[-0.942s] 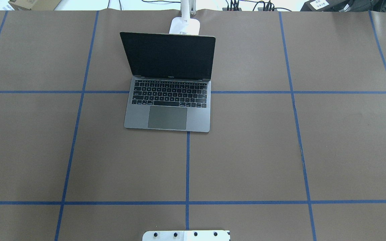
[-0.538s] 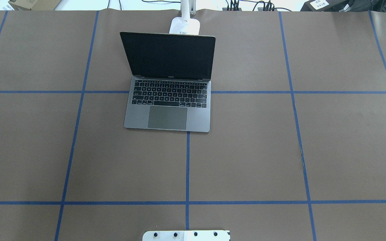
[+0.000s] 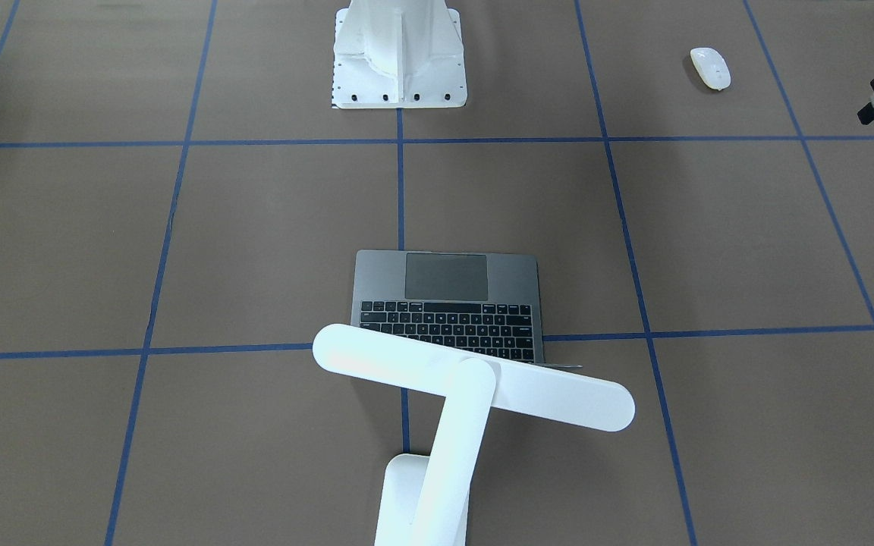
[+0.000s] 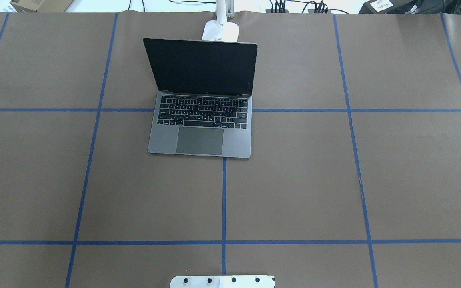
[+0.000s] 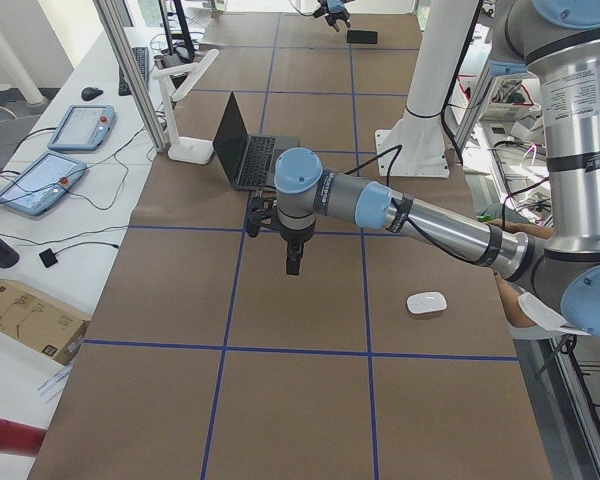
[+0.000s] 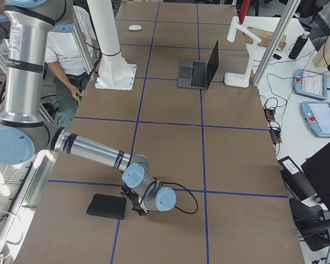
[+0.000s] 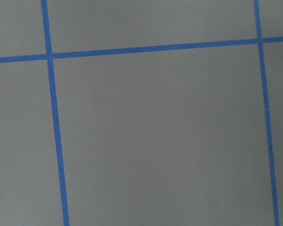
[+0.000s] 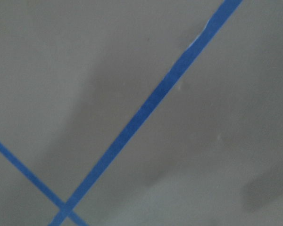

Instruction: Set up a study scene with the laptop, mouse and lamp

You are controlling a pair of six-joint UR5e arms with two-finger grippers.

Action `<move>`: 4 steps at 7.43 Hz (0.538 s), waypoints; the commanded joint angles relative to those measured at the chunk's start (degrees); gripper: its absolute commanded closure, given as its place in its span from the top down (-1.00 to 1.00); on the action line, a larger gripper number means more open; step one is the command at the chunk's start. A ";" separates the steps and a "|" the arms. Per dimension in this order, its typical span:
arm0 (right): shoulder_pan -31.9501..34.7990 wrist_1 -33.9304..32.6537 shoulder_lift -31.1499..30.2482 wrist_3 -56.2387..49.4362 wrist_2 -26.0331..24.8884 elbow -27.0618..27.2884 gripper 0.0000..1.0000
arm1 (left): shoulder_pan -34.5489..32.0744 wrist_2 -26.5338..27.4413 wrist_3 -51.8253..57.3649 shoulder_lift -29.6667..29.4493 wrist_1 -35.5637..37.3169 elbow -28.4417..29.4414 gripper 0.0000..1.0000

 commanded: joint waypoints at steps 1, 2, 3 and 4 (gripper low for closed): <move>0.06 -0.79 1.81 -1.83 0.48 -2.22 0.91 | -0.08 0.09 -0.24 0.08 -0.20 -0.97 0.99; 0.06 -0.97 1.21 -1.83 0.57 -2.22 0.91 | -0.08 0.18 -0.33 0.08 -0.20 -1.66 0.99; 0.06 -0.88 0.77 -1.83 0.57 -2.74 0.91 | -0.08 0.18 -0.41 0.08 -0.20 -1.67 0.99; 0.06 -0.71 -0.54 -2.00 0.57 -2.66 0.92 | -0.08 0.18 -0.33 0.08 -0.20 -1.58 0.99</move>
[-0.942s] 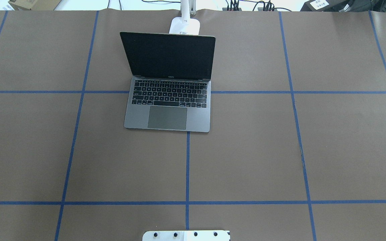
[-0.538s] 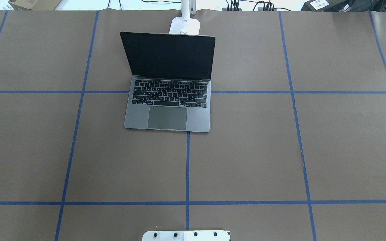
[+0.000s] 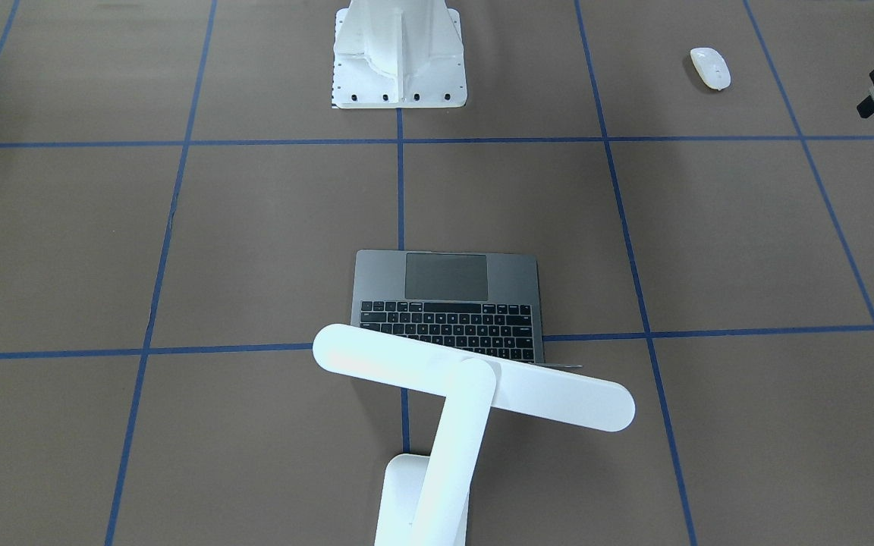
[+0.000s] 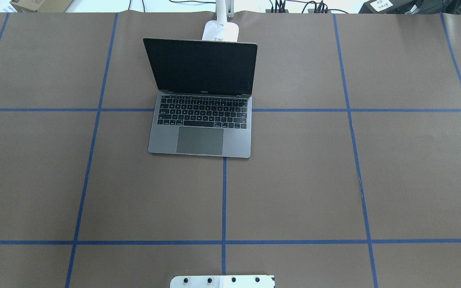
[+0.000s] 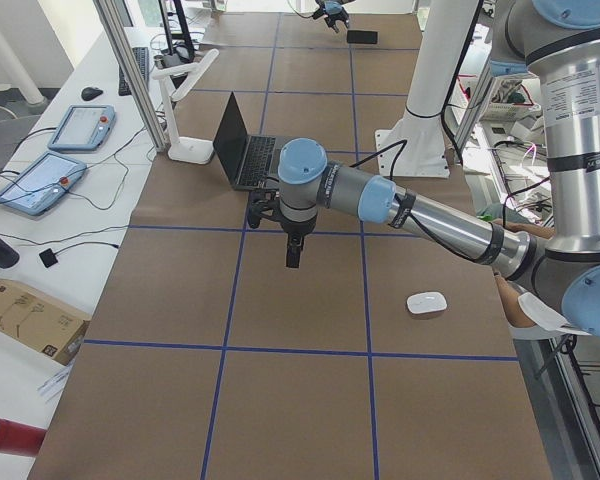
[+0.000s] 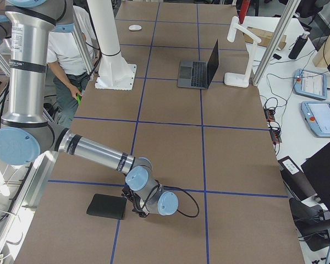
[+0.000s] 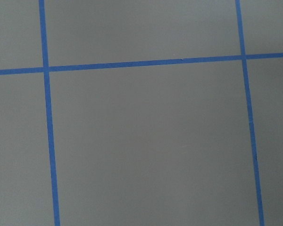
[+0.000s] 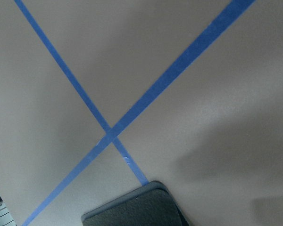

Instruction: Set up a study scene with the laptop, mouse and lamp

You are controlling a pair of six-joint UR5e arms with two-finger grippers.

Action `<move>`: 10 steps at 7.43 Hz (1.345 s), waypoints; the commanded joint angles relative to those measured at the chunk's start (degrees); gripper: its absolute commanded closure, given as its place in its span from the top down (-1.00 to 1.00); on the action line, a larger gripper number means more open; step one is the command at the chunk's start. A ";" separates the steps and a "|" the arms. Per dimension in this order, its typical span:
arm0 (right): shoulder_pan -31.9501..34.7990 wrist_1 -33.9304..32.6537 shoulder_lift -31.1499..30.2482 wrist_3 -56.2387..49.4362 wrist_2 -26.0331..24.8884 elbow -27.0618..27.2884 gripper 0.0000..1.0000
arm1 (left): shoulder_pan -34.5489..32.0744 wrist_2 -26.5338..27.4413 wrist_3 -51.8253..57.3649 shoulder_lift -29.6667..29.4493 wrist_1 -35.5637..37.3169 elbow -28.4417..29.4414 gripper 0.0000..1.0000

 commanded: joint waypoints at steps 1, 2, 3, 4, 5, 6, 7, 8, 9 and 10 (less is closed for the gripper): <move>0.00 0.05 -1.85 -0.60 0.29 -0.23 0.92 | 0.08 0.80 -0.07 -0.08 0.00 -0.03 0.99; -0.08 0.13 -2.20 -0.69 1.16 -0.49 0.92 | 0.08 0.98 -0.07 -0.08 0.00 0.06 0.99; -0.08 0.14 -2.21 -0.78 1.26 -0.67 0.92 | 0.08 0.98 -0.07 -0.08 0.00 0.06 0.99; -0.08 0.22 -2.38 -0.87 1.34 -1.19 0.92 | 0.08 0.98 -0.07 -0.08 0.00 0.06 0.99; -0.08 0.22 -2.29 -0.87 1.43 -1.28 0.92 | 0.08 0.98 -0.07 -0.08 0.00 -0.03 0.99; -0.08 0.14 -2.38 -0.96 1.43 -1.28 0.92 | 0.00 0.98 -0.07 -0.08 0.00 -0.12 0.99; -0.08 0.14 -2.90 -1.04 1.43 -1.28 0.92 | 0.00 0.98 -0.15 -0.17 0.00 -0.12 0.99; -0.08 -0.04 -3.00 -0.96 1.87 -1.37 0.93 | 0.00 0.98 -0.15 -0.17 0.00 -0.12 0.99; -0.26 -0.13 -3.69 -0.96 3.18 -1.37 0.93 | -0.09 0.98 -0.15 -0.09 0.00 -0.21 0.99; -0.35 -0.22 -4.05 -0.96 3.45 -1.29 0.93 | -0.18 0.98 -0.15 -0.08 0.00 -0.21 0.99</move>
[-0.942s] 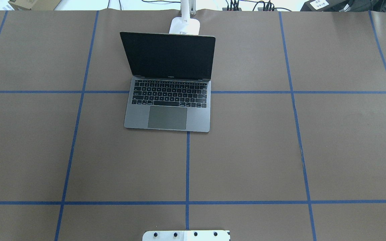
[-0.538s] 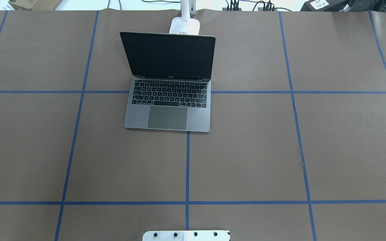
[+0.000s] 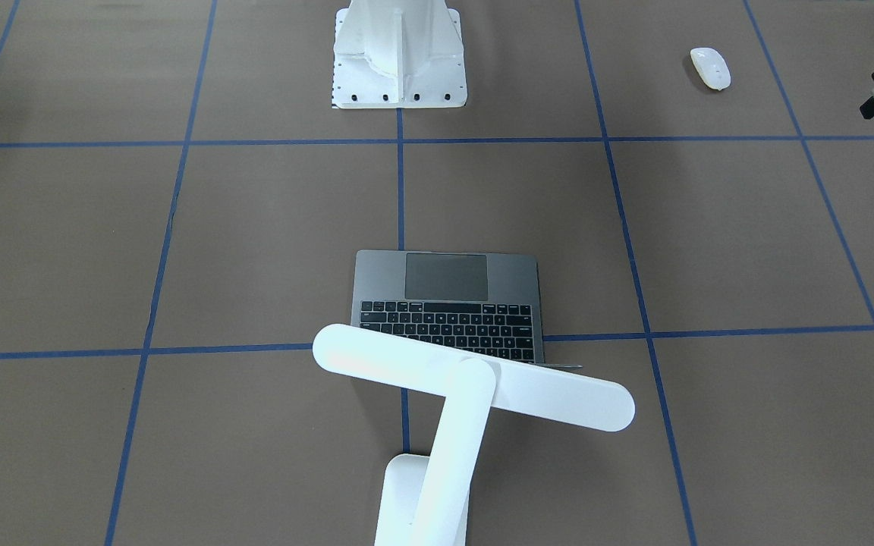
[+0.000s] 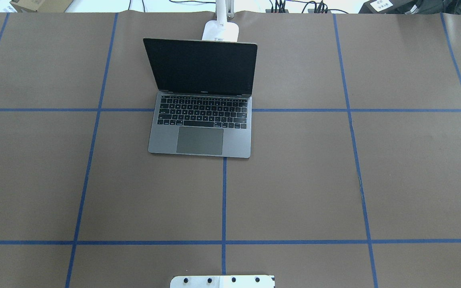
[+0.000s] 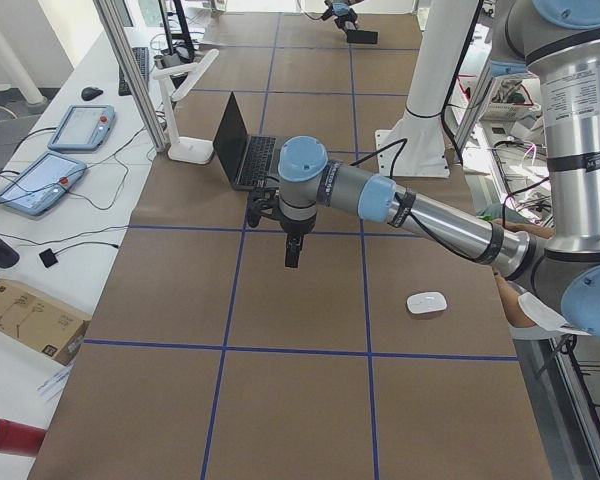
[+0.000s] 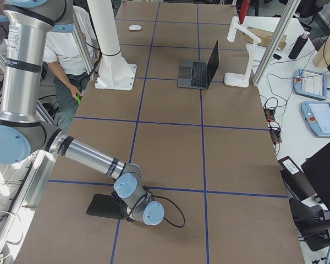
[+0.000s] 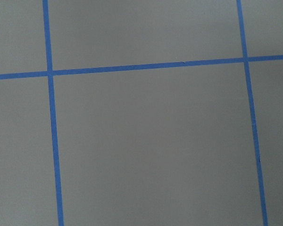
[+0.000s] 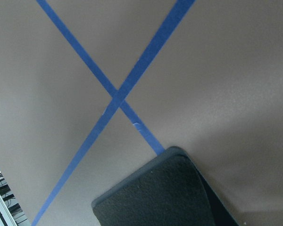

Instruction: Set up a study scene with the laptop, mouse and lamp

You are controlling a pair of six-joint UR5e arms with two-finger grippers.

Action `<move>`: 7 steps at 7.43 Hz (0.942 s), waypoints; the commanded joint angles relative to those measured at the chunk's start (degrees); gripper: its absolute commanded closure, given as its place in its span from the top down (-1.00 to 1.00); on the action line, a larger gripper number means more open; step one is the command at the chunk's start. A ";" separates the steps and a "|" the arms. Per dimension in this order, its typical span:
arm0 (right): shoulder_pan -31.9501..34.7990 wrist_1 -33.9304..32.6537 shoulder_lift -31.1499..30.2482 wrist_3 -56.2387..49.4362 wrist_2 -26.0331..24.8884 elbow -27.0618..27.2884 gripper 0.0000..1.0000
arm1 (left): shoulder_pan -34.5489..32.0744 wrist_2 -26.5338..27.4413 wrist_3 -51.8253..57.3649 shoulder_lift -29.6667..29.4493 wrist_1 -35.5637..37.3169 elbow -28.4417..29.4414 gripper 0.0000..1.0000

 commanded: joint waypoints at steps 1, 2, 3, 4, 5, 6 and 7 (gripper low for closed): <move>-0.39 -1.86 -0.81 -0.08 2.98 0.06 0.93 | -0.27 0.00 0.00 0.03 0.09 -0.12 0.99; -0.74 -2.23 -0.82 -0.34 3.44 0.06 0.93 | -0.35 0.00 0.00 0.03 0.00 -0.12 0.99; -0.83 -2.23 -0.99 -0.34 4.31 0.06 0.93 | -0.44 0.00 0.00 0.03 0.09 -0.21 0.99; -1.18 -2.23 -1.34 -0.34 5.54 0.06 0.93 | -0.44 0.00 -0.09 -0.05 0.09 -0.30 0.99; -1.44 -2.23 -1.34 -0.34 5.73 0.06 0.89 | -0.44 0.00 -0.35 0.03 0.09 -0.56 0.99; -1.70 -2.23 -1.34 -0.34 6.25 0.06 0.62 | -0.44 0.09 -1.40 -0.05 0.09 -0.65 0.99; -1.88 -2.23 -1.34 -0.26 6.43 0.14 0.21 | -0.44 0.00 -1.41 -0.05 0.09 -0.74 0.99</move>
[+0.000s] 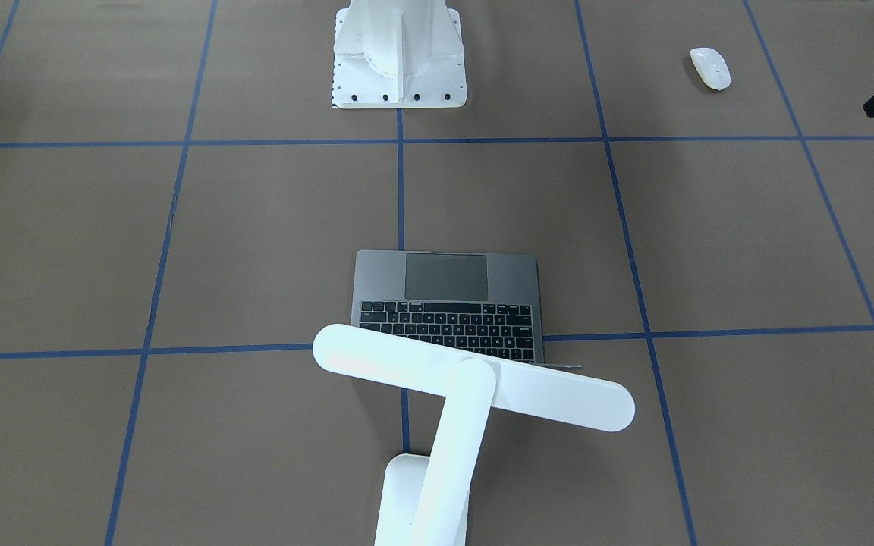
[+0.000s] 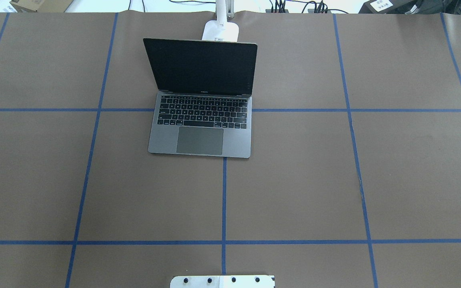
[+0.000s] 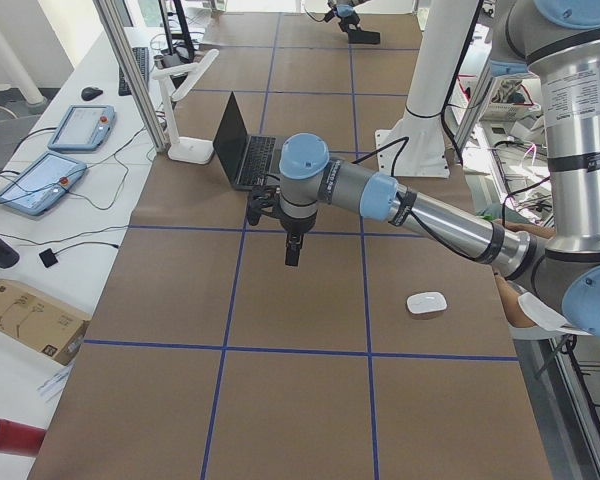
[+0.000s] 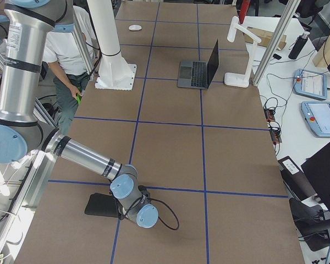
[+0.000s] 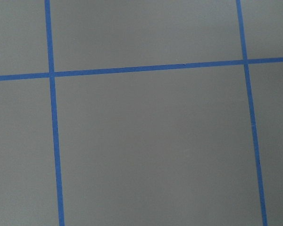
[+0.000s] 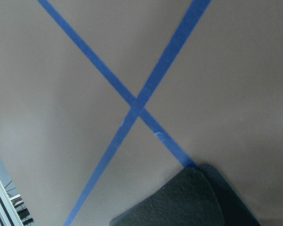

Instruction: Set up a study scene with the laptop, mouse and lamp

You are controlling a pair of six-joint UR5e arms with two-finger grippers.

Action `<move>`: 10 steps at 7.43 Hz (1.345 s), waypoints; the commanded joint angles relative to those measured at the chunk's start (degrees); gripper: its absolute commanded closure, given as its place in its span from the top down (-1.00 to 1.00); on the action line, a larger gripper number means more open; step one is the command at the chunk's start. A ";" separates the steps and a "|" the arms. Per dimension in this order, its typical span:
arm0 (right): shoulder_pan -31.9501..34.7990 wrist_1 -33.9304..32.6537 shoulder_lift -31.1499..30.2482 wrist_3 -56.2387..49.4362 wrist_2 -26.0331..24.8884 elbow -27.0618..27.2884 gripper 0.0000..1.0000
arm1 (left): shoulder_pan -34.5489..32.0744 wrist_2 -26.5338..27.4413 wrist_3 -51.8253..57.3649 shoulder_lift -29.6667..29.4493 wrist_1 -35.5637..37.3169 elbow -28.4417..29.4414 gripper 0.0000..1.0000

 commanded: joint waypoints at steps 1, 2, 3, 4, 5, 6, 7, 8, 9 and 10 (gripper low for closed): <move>-0.36 0.00 -0.03 -0.02 0.42 0.33 -0.14 | 0.00 -0.04 -0.40 -0.03 0.00 -0.05 0.99; -0.45 0.00 -0.03 -0.02 0.68 0.42 -0.35 | 0.00 0.05 -0.40 -0.03 0.00 0.04 0.99; -0.54 0.00 -0.03 -0.10 0.77 0.50 -0.61 | 0.00 -0.03 -0.40 -0.03 0.00 0.04 0.99; -0.54 0.00 -0.03 -0.11 0.77 0.50 -0.75 | 0.00 -0.04 -0.40 -0.11 0.00 -0.05 0.99; -0.54 0.00 -0.03 -0.11 0.77 0.50 -0.90 | 0.00 -0.04 -0.40 -0.11 0.00 -0.05 0.99; -0.54 0.00 -0.03 -0.11 1.64 0.50 -1.00 | 0.00 0.05 -0.40 -0.11 0.00 -0.05 0.99; -0.54 -0.61 -0.03 -0.11 2.17 0.85 -1.00 | 0.00 -0.03 -0.40 -0.11 0.00 -0.05 0.99; -0.54 -2.19 -0.11 -0.11 4.44 1.29 -1.00 | 0.00 -0.04 -0.40 -0.11 0.00 -0.05 0.99; -0.54 -2.98 0.23 -0.11 6.03 1.64 -1.00 | 0.00 -0.04 -0.40 -0.03 0.00 -0.13 0.99; -0.54 -6.56 0.50 -0.11 7.87 3.21 -1.00 | 0.00 -0.04 -0.40 -0.03 0.00 -0.22 0.99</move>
